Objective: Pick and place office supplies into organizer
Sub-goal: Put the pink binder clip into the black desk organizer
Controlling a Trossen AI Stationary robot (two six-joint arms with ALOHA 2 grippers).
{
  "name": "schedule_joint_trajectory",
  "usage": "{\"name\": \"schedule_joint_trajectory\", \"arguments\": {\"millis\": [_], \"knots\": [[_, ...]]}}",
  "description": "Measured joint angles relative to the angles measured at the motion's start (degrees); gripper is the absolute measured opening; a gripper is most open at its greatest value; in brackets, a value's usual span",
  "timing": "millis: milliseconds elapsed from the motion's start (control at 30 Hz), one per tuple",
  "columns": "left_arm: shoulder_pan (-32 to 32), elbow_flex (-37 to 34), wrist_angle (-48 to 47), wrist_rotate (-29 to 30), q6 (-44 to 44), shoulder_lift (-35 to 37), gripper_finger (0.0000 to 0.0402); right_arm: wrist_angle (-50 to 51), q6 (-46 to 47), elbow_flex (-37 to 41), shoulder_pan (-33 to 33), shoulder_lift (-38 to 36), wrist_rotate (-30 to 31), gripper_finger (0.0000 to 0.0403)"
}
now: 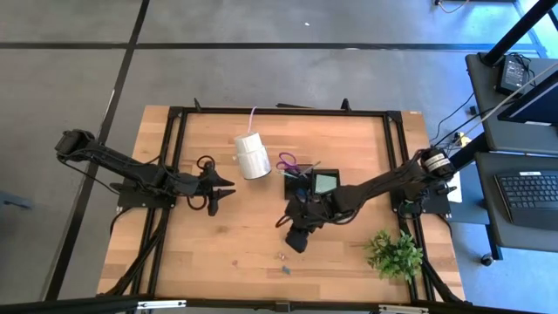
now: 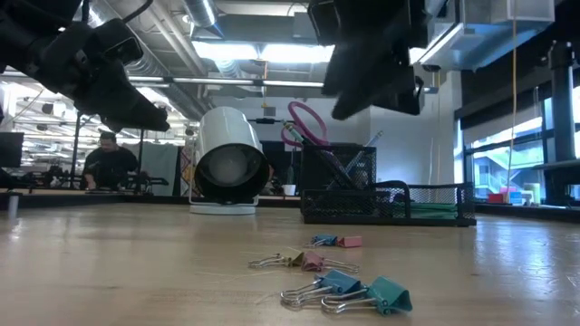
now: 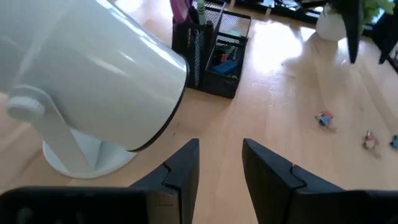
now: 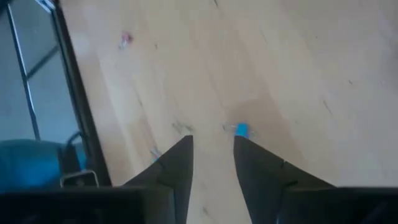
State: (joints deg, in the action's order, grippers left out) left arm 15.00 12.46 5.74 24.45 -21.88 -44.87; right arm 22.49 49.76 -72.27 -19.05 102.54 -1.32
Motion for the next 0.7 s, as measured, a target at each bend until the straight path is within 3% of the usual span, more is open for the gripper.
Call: {"name": "schedule_joint_trajectory", "arguments": {"millis": [233,433,700], "knots": [[0.0,0.0,0.0,-0.6,4.2,0.0,0.0116,2.6,2.1,-3.0,-1.7,-0.1,6.8,0.0119],[0.0,0.0,0.0,-3.7,5.6,0.0,0.0116,5.9,6.0,-8.8,-2.1,3.2,7.1,0.012],[0.0,0.0,-0.4,-3.7,7.1,0.0,0.0116,29.6,12.6,-26.5,-2.1,15.8,6.1,0.012]]}}
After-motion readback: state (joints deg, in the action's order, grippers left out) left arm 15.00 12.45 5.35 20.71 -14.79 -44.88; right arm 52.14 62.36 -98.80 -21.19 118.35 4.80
